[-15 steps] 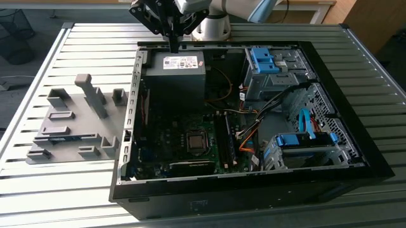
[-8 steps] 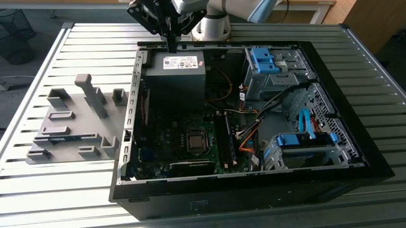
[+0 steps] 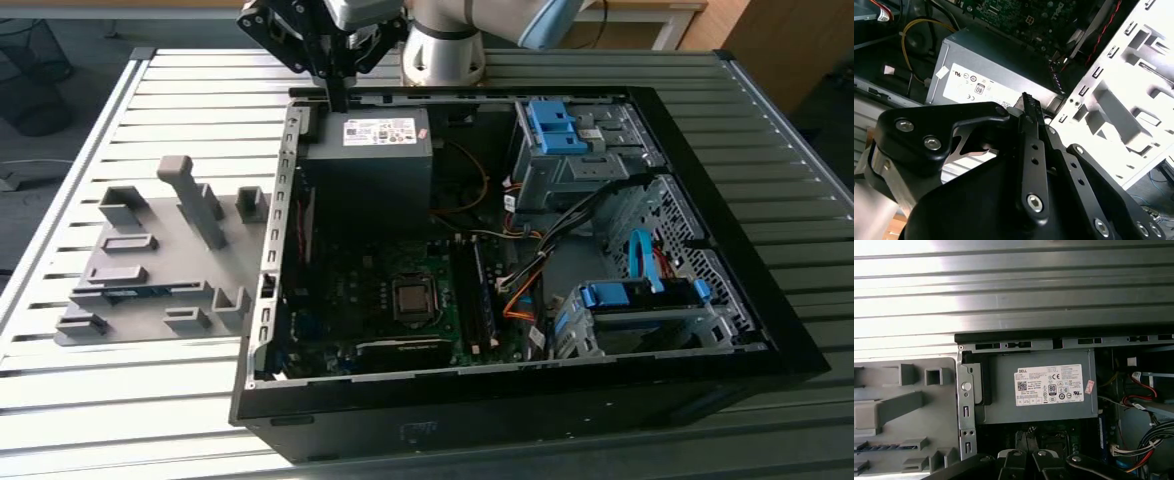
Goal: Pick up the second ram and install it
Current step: 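Reach for the second ram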
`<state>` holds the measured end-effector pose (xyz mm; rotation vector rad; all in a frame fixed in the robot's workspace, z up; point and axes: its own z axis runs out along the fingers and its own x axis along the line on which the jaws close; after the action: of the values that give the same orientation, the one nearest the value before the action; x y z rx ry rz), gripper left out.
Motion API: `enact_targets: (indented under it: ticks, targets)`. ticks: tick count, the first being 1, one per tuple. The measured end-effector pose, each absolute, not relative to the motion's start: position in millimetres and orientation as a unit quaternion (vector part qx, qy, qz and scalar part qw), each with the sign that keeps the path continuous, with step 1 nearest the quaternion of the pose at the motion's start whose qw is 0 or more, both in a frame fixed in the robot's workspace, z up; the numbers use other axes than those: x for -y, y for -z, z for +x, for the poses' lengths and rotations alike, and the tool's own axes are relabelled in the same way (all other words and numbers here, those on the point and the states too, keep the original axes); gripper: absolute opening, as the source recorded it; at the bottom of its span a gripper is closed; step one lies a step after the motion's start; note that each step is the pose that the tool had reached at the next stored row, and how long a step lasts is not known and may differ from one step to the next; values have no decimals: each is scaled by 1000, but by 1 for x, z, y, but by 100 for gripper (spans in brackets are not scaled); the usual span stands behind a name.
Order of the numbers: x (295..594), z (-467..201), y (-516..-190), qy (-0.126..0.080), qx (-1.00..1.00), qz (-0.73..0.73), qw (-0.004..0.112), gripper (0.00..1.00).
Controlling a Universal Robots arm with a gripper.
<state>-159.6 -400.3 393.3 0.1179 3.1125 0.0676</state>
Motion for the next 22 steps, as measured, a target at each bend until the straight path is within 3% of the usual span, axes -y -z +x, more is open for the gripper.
enact_targets:
  ticks: [22]
  targets:
    - [400, -167, -393, -22, -999, 38, 13, 11]
